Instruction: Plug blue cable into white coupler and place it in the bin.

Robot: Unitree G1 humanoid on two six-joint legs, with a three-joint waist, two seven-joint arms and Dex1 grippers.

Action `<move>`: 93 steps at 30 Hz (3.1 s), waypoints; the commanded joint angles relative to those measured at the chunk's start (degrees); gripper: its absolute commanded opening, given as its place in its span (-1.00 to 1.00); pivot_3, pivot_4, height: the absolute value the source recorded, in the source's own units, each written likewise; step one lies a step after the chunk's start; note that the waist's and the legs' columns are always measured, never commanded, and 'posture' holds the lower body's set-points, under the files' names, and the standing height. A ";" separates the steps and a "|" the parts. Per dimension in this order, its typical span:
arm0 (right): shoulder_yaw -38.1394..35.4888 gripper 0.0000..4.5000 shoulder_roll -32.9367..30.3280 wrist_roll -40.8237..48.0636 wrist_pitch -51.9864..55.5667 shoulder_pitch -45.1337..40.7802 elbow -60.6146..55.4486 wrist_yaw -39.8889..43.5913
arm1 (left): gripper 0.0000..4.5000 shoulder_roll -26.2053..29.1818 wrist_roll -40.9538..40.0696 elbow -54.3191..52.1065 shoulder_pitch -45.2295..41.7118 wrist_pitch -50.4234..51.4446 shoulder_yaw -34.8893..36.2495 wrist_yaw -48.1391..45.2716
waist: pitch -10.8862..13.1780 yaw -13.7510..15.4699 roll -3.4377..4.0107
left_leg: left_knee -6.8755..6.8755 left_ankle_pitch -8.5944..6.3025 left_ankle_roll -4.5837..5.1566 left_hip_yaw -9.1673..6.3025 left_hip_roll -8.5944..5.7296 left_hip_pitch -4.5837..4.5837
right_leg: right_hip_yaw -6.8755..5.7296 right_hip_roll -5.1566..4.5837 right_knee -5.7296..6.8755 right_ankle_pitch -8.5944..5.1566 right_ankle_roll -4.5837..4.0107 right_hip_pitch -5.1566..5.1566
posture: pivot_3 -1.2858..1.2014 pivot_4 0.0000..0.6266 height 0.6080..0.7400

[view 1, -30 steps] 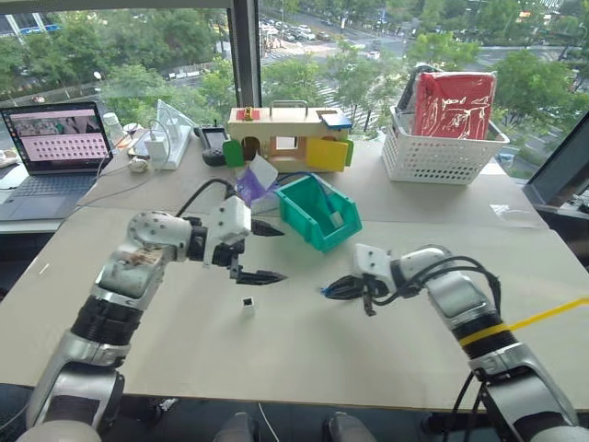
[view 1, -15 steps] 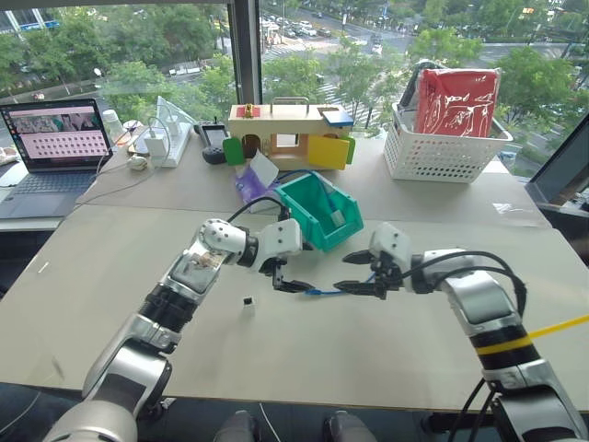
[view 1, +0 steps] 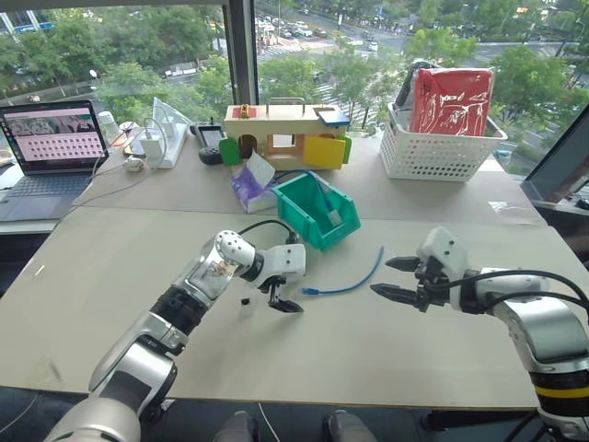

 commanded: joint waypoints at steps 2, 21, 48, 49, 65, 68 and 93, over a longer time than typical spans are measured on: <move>-2.65 0.59 -1.60 2.33 0.18 0.47 -2.07 -0.86 | 1.00 -0.55 1.50 -1.00 0.71 2.88 -0.54 0.81 | 0.00 -0.02 0.00 | 0.03 0.00 0.00 -0.02 0.00 0.01 | 0.00 0.00 0.01 0.00 0.00 0.03 | 0.03 -0.52 0.93; -17.21 0.63 7.09 21.91 20.09 3.35 -10.78 -13.74 | -0.97 -5.67 -2.49 -7.02 3.40 3.89 4.81 8.40 | -0.01 0.34 -0.01 | 0.21 0.03 0.07 -0.19 -0.03 -0.04 | 0.00 0.01 0.02 0.05 0.06 0.13 | 0.03 -0.52 0.93; -6.63 0.63 22.23 92.41 -4.47 24.66 -26.44 -85.56 | -0.97 -13.75 -18.31 -34.35 15.28 26.72 8.95 21.47 | -0.10 -1.54 0.29 | 0.09 0.16 0.31 -1.52 -0.39 0.23 | 0.00 0.06 -0.22 -0.25 0.34 0.90 | 0.03 -0.52 0.93; -6.28 0.63 22.11 91.87 -5.13 24.58 -26.52 -85.75 | -0.97 -13.71 -18.45 -34.36 15.26 26.74 8.91 21.67 | -0.10 -1.47 0.29 | 0.08 0.15 0.31 -1.53 -0.40 0.21 | 0.00 0.06 -0.23 -0.25 0.34 0.90 | 0.03 -0.52 0.93; -2.33 0.35 21.43 84.40 -10.97 24.41 -27.88 -85.84 | -0.97 -12.75 -20.83 -34.69 14.96 27.16 8.19 22.88 | -0.10 -1.47 0.29 | 0.05 0.15 0.32 -1.57 -0.41 0.20 | 0.01 0.04 -0.25 -0.41 0.06 0.89 | 0.03 -0.52 0.93; -1.51 -0.10 21.51 83.98 -11.41 23.95 -27.61 -85.64 | -0.97 -12.59 -21.39 -34.38 14.56 26.94 7.91 22.40 | -0.10 -1.47 0.29 | 0.05 0.15 0.31 -1.57 -0.41 0.20 | 0.01 0.03 -0.26 -0.41 0.06 0.89 | 0.03 -0.52 0.93; -6.49 -1.00 21.66 81.96 -17.44 23.91 -27.74 -81.78 | 0.86 -1.42 -26.96 -29.45 5.19 21.54 25.03 19.64 | -0.07 -1.84 0.30 | 0.00 0.16 0.32 -1.57 -0.38 0.19 | 0.03 0.07 -0.26 -0.42 0.06 0.80 | 0.03 -0.52 0.93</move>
